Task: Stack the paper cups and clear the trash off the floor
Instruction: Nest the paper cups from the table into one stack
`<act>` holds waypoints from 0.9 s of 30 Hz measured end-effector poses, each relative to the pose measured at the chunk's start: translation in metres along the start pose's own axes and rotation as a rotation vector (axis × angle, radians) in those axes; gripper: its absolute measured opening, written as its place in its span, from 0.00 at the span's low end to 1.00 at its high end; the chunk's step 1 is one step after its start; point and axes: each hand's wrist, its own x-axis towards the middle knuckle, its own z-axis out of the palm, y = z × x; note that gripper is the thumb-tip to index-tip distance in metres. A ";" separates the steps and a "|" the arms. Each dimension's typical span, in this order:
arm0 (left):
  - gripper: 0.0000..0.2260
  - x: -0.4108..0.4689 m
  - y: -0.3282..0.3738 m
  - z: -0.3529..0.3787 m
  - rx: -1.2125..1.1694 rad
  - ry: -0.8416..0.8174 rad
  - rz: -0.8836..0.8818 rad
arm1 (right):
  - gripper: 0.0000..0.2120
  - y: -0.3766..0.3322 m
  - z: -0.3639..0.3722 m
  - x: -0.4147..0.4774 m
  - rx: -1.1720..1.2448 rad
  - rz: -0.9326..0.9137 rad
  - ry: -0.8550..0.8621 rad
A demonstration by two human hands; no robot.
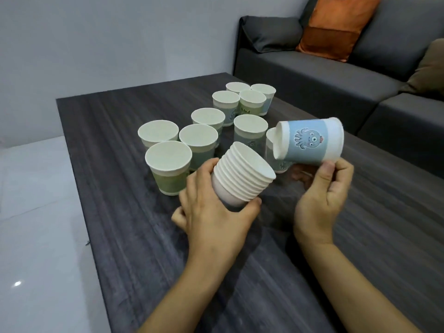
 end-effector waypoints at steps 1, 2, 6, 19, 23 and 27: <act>0.33 0.001 -0.001 0.002 0.023 0.008 0.007 | 0.05 0.000 0.001 0.001 0.049 0.015 0.020; 0.32 0.001 -0.001 0.002 0.046 0.013 0.022 | 0.05 -0.003 0.003 0.001 0.102 0.034 0.014; 0.32 0.004 -0.004 0.000 0.083 0.084 0.067 | 0.06 -0.012 0.013 -0.014 0.081 -0.061 -0.211; 0.31 0.000 -0.012 -0.030 -0.071 0.191 0.129 | 0.15 -0.034 0.037 -0.036 -0.012 -0.101 -0.571; 0.30 0.000 -0.022 -0.054 -0.056 0.225 0.081 | 0.14 -0.022 0.060 -0.035 -0.067 -0.082 -0.616; 0.29 0.003 -0.032 -0.076 -0.059 0.261 0.024 | 0.21 -0.014 0.081 -0.037 -0.246 -0.071 -0.893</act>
